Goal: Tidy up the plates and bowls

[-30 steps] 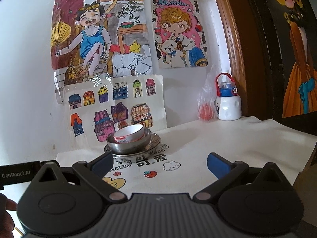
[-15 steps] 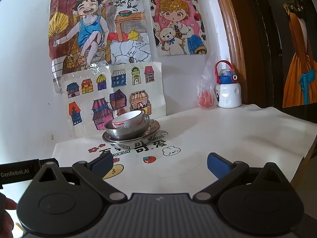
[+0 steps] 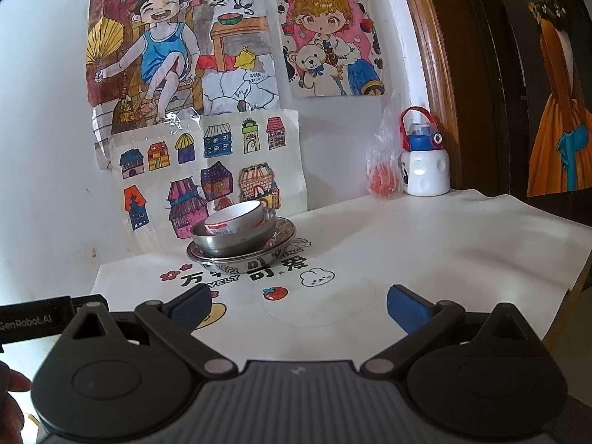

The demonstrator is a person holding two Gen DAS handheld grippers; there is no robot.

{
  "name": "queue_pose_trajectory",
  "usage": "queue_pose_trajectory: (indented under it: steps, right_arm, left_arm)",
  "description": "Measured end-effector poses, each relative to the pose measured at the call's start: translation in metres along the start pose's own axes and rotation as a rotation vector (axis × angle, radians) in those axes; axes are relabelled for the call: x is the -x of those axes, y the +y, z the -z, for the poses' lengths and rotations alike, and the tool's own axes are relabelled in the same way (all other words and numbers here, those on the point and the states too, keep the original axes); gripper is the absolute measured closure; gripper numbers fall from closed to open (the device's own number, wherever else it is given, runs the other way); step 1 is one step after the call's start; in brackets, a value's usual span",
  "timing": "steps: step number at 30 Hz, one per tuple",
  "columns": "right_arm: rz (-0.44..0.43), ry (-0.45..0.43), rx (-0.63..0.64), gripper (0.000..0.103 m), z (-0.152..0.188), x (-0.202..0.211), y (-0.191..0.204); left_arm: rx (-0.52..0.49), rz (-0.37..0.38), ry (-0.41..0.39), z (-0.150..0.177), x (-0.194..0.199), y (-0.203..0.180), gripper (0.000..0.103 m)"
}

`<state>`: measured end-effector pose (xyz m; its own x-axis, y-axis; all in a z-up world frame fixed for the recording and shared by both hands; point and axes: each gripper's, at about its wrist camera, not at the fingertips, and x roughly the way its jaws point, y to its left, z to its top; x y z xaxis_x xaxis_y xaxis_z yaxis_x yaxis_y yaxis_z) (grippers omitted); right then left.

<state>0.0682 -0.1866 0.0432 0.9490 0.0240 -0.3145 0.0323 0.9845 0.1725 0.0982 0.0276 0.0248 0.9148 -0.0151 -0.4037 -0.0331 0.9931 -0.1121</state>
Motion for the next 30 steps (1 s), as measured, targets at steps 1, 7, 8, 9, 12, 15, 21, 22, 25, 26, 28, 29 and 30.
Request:
queue_pose_trajectory:
  steps: [1, 7, 8, 9, 12, 15, 21, 22, 25, 26, 28, 29, 30]
  right_arm:
    - [0.000, 0.001, -0.001, 0.000, 0.0001, -0.0004, -0.0003]
    - [0.000, 0.002, -0.001, 0.000, 0.0004, -0.0010, -0.0011]
    - [0.000, 0.002, -0.001, 0.000, 0.0004, -0.0011, -0.0013]
    - [0.000, 0.003, -0.001, 0.000, 0.0003, -0.0011, -0.0011]
    - [0.000, 0.003, -0.001, 0.000, 0.0002, -0.0011, -0.0010]
    - [0.001, 0.004, -0.001, 0.000, 0.0001, -0.0014, -0.0013]
    - [0.001, 0.006, -0.001, 0.000, 0.0002, -0.0022, -0.0012]
    - [0.001, 0.006, -0.001, 0.000, 0.0002, -0.0023, -0.0010]
    - [0.000, 0.007, -0.001, 0.000, 0.0005, -0.0027, -0.0011]
    - [0.001, 0.007, -0.001, 0.000, 0.0004, -0.0027, -0.0010]
    - [0.001, 0.007, 0.000, 0.000, 0.0003, -0.0028, -0.0010]
    - [0.001, 0.007, 0.000, 0.000, 0.0006, -0.0030, -0.0013]
    - [0.001, 0.007, -0.001, 0.000, 0.0004, -0.0029, -0.0010]
  left_arm:
    - [0.000, 0.000, 0.001, 0.0002, -0.0004, -0.0002, 0.001]
    - [0.001, 0.001, 0.001, 0.0001, -0.0005, -0.0001, 0.001]
    - [0.000, 0.001, 0.001, 0.0001, -0.0005, -0.0001, 0.001]
    - [0.001, 0.001, 0.001, 0.0002, -0.0007, -0.0002, 0.001]
    - [0.000, 0.001, 0.001, 0.0001, -0.0008, 0.0001, 0.001]
    - [0.000, 0.001, 0.002, 0.0002, -0.0013, 0.0000, 0.001]
    - [0.001, 0.001, 0.003, 0.0011, -0.0027, 0.0004, 0.001]
    - [0.001, 0.000, 0.004, 0.0012, -0.0028, 0.0002, 0.001]
    - [0.002, 0.000, 0.005, 0.0010, -0.0029, 0.0002, 0.001]
    - [0.002, 0.000, 0.006, 0.0014, -0.0043, 0.0004, 0.001]
    - [0.002, 0.000, 0.006, 0.0013, -0.0043, 0.0003, 0.001]
    - [0.003, 0.001, 0.005, 0.0013, -0.0042, 0.0003, 0.001]
    - [0.002, 0.001, 0.006, 0.0012, -0.0042, 0.0003, 0.001]
